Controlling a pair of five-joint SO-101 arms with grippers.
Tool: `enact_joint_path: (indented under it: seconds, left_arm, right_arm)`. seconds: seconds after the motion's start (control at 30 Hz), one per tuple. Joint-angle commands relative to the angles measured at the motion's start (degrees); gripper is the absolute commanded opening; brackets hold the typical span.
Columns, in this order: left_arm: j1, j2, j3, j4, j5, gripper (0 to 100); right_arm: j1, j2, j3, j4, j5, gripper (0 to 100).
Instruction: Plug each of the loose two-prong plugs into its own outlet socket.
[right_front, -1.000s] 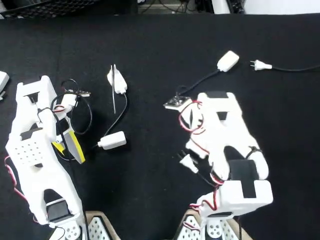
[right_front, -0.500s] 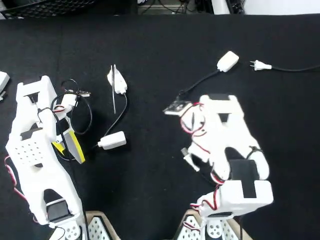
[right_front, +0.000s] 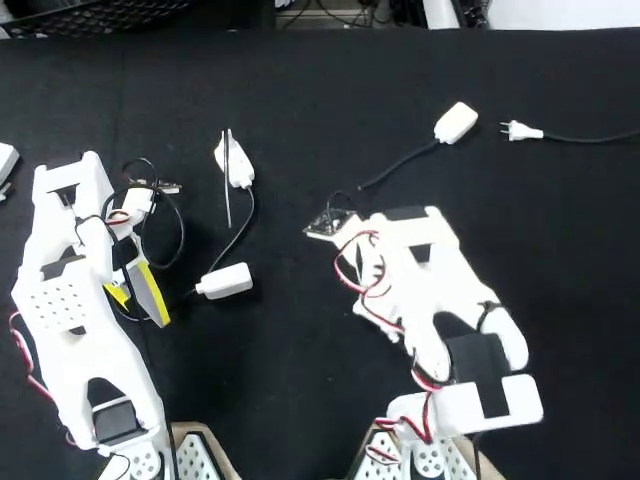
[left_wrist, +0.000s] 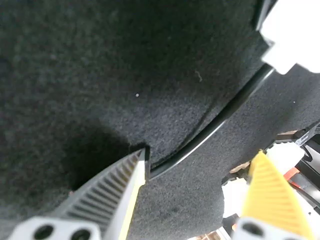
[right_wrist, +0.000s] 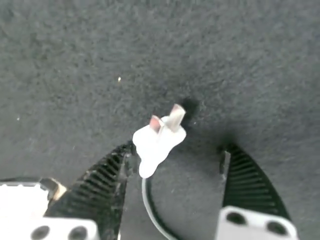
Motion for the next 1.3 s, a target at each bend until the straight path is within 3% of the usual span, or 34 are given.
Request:
enact_joint_path:
  seconds: [0.0, 0.37, 0.67, 1.03, 1.27]
  left_arm:
    - [-1.89, 0.88, -1.45, -0.09, -0.18, 34]
    - [-1.80, 0.88, -1.45, -0.09, -0.18, 34]
    - [-1.80, 0.88, -1.45, -0.09, -0.18, 34]
    - [-1.19, 1.23, -1.36, -0.09, -0.09, 34]
    - [1.63, 0.70, 2.33, -0.09, 7.30, 34]
  right_arm:
    - [-1.67, 0.31, 3.47, -2.11, -0.26, 27.3]
    - [-9.67, 0.31, 8.66, -0.88, -0.26, 26.7]
    - [-9.67, 0.31, 9.19, -3.34, -0.26, 1.7]
    - [-9.49, 0.31, 9.80, -5.01, -0.26, 1.2]
    - [-9.49, 0.31, 9.45, -5.01, -0.26, 1.2]
